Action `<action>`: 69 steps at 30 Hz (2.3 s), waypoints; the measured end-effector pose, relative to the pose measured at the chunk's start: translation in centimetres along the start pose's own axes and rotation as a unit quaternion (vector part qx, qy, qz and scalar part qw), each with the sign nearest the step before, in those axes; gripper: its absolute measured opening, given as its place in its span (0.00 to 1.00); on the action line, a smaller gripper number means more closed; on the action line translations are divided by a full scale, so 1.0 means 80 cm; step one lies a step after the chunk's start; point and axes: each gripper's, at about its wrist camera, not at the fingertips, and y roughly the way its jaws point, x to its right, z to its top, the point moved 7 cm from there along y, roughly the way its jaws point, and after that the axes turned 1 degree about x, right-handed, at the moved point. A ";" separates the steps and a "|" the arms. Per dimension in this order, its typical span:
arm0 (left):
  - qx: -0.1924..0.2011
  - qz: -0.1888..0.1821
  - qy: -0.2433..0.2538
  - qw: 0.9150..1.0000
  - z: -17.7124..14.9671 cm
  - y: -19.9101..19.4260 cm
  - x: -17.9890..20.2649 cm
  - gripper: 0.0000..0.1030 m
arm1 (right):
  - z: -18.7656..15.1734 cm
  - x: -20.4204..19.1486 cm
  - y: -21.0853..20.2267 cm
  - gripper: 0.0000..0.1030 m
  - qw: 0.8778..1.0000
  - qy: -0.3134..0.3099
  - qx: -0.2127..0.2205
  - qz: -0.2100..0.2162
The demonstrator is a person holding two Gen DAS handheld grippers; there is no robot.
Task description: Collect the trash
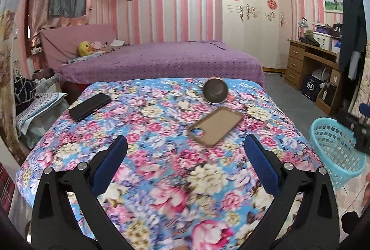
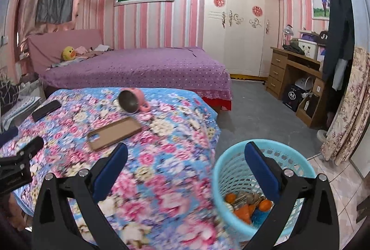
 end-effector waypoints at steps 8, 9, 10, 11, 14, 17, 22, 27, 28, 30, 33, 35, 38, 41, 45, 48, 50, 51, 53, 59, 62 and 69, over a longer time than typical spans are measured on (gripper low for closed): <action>0.010 0.001 -0.006 1.000 -0.010 -0.020 -0.028 0.95 | -0.013 -0.047 -0.016 0.96 1.000 -0.013 0.016 0.006; 0.010 0.001 -0.006 1.000 -0.012 -0.020 -0.032 0.95 | -0.013 -0.050 -0.017 0.96 1.000 -0.016 0.018 0.005; 0.010 0.003 -0.006 1.000 -0.014 -0.020 -0.035 0.95 | -0.013 -0.052 -0.019 0.96 1.000 -0.018 0.022 0.005; 0.010 0.003 -0.007 1.000 -0.015 -0.018 -0.039 0.95 | -0.012 -0.054 -0.019 0.96 1.000 -0.018 0.023 0.005; 0.005 0.002 -0.014 1.000 -0.018 -0.014 -0.048 0.95 | -0.014 -0.056 -0.019 0.96 1.000 -0.017 0.021 0.005; 0.007 0.005 -0.015 1.000 -0.019 -0.010 -0.056 0.95 | -0.016 -0.057 -0.015 0.96 1.000 -0.018 0.017 0.001; 0.002 -0.001 -0.016 1.000 -0.022 -0.004 -0.056 0.95 | -0.018 -0.056 -0.008 0.96 1.000 -0.021 0.010 -0.008; 0.004 -0.002 -0.018 1.000 -0.020 -0.001 -0.055 0.95 | -0.017 -0.062 -0.005 0.96 0.999 -0.033 0.012 -0.015; 0.004 -0.003 -0.019 1.000 -0.020 0.000 -0.055 0.95 | -0.016 -0.063 -0.005 0.96 0.999 -0.034 0.013 -0.016; 0.006 -0.006 -0.020 1.000 -0.019 0.000 -0.054 0.95 | -0.015 -0.064 -0.005 0.96 0.999 -0.037 0.015 -0.018; 0.011 -0.004 -0.018 1.000 -0.017 -0.002 -0.053 0.95 | -0.015 -0.065 -0.003 0.96 0.999 -0.039 0.015 -0.019; 0.013 -0.003 -0.016 1.000 -0.017 -0.002 -0.052 0.95 | -0.015 -0.064 -0.003 0.96 0.999 -0.039 0.013 -0.020; 0.018 0.003 -0.013 1.000 -0.016 -0.004 -0.052 0.95 | -0.016 -0.063 -0.002 0.96 0.999 -0.039 0.012 -0.023; 0.022 0.004 -0.011 1.000 -0.015 -0.006 -0.051 0.95 | -0.015 -0.061 -0.002 0.96 0.999 -0.037 0.012 -0.026; 0.027 0.001 -0.009 1.000 -0.014 -0.008 -0.050 0.95 | -0.015 -0.061 -0.003 0.96 0.999 -0.038 0.016 -0.029; 0.029 -0.002 -0.009 1.000 -0.014 -0.010 -0.048 0.95 | -0.014 -0.060 -0.004 0.96 0.998 -0.041 0.019 -0.033; 0.029 -0.004 -0.009 1.000 -0.014 -0.010 -0.047 0.95 | -0.014 -0.061 -0.005 0.96 0.998 -0.040 0.021 -0.034; 0.030 -0.005 -0.009 0.999 -0.014 -0.011 -0.047 0.95 | -0.014 -0.060 -0.006 0.96 0.998 -0.040 0.022 -0.035; 0.032 -0.007 -0.009 0.999 -0.013 -0.012 -0.045 0.95 | -0.014 -0.060 -0.006 0.96 0.998 -0.040 0.023 -0.036; 0.033 -0.009 -0.003 0.999 -0.013 -0.013 -0.039 0.95 | -0.013 -0.059 -0.007 0.96 0.998 -0.040 0.024 -0.038; 0.032 -0.008 -0.002 0.999 -0.013 -0.012 -0.039 0.95 | -0.012 -0.059 -0.007 0.96 0.998 -0.039 0.025 -0.038; 0.031 -0.004 0.000 1.000 -0.014 -0.009 -0.038 0.95 | -0.012 -0.058 -0.007 0.96 0.998 -0.040 0.026 -0.037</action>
